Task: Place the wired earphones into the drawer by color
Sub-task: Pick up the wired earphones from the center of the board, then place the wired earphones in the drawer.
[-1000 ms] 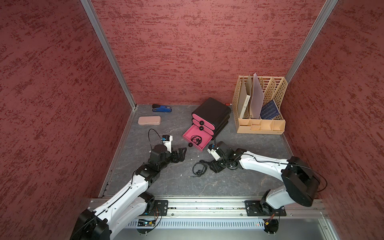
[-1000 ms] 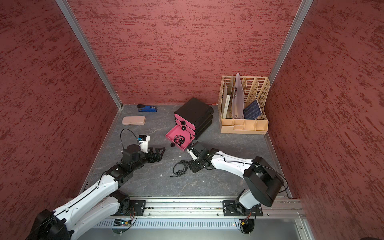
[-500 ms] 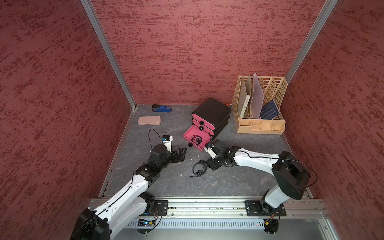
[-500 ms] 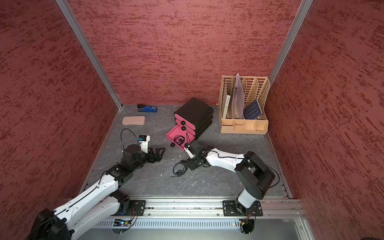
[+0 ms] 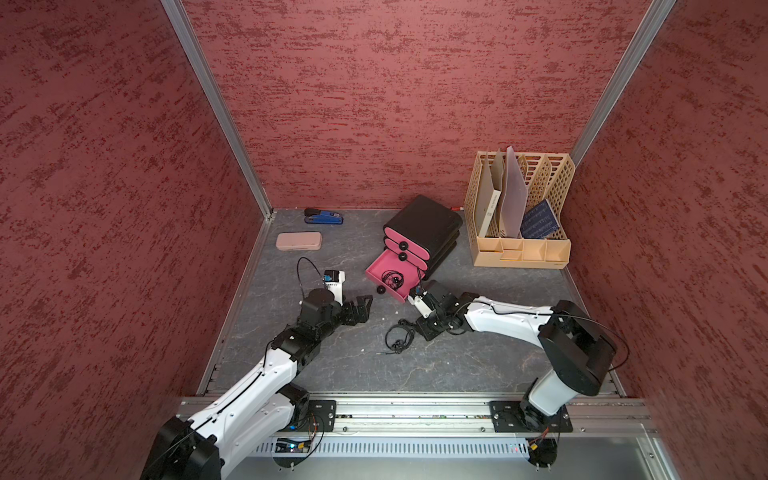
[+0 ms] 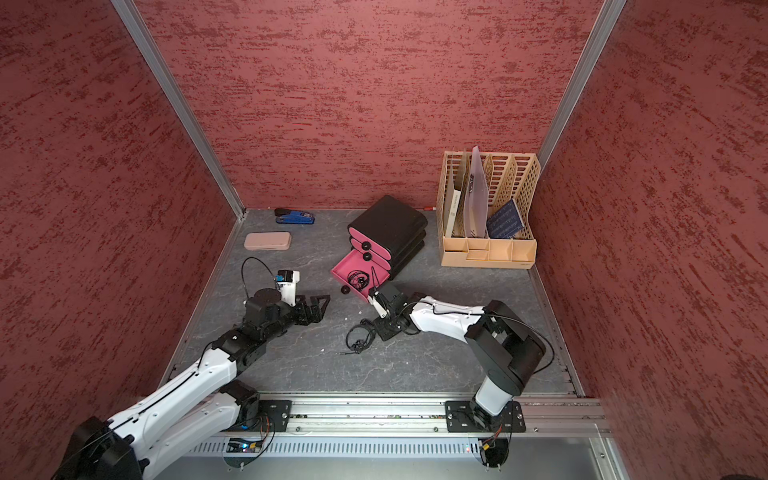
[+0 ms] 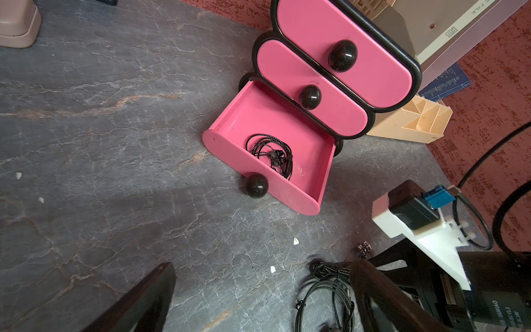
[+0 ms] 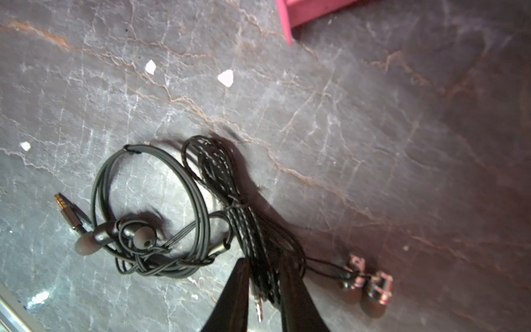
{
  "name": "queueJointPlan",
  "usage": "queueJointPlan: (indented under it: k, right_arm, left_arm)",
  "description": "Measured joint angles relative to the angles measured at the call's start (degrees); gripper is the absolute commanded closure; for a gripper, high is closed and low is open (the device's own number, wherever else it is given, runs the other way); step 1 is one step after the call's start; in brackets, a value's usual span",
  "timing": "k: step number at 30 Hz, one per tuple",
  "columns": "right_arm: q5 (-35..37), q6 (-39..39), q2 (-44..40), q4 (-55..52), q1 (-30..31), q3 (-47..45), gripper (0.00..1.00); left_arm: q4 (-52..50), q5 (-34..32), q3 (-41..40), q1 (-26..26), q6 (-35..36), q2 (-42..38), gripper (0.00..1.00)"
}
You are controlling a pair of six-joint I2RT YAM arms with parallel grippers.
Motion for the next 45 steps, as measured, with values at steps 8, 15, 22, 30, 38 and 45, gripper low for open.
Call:
queueJointPlan:
  k: [8,15,22,30,38,45]
  right_arm:
    - [0.28,0.22,-0.33,0.07,0.0,-0.31,0.96]
    - [1.46,0.59,-3.89,-0.55,0.02,-1.16,0.96]
    - [3.74,0.63,-10.25,-2.08,0.02,-0.85,0.96]
    - [5.75,0.59,-13.16,-2.91,0.02,4.07,0.96]
    - [7.28,0.33,-11.13,-2.6,0.02,11.58,0.97]
    - [8.94,-0.26,-3.19,-1.73,0.04,19.45,0.97]
  left_arm:
    - [0.0,-0.02,0.0,0.04,0.0,-0.02,0.0]
    - [0.0,-0.02,0.0,0.09,0.0,-0.02,0.0]
    - [0.0,0.63,0.0,0.11,0.85,-0.24,0.0]
    - [-0.07,1.95,0.0,0.11,1.79,-1.29,0.0]
    - [-0.02,2.86,-0.17,0.11,2.4,-2.99,0.0]
    - [-0.02,3.41,-0.79,0.11,2.54,-5.07,0.0]
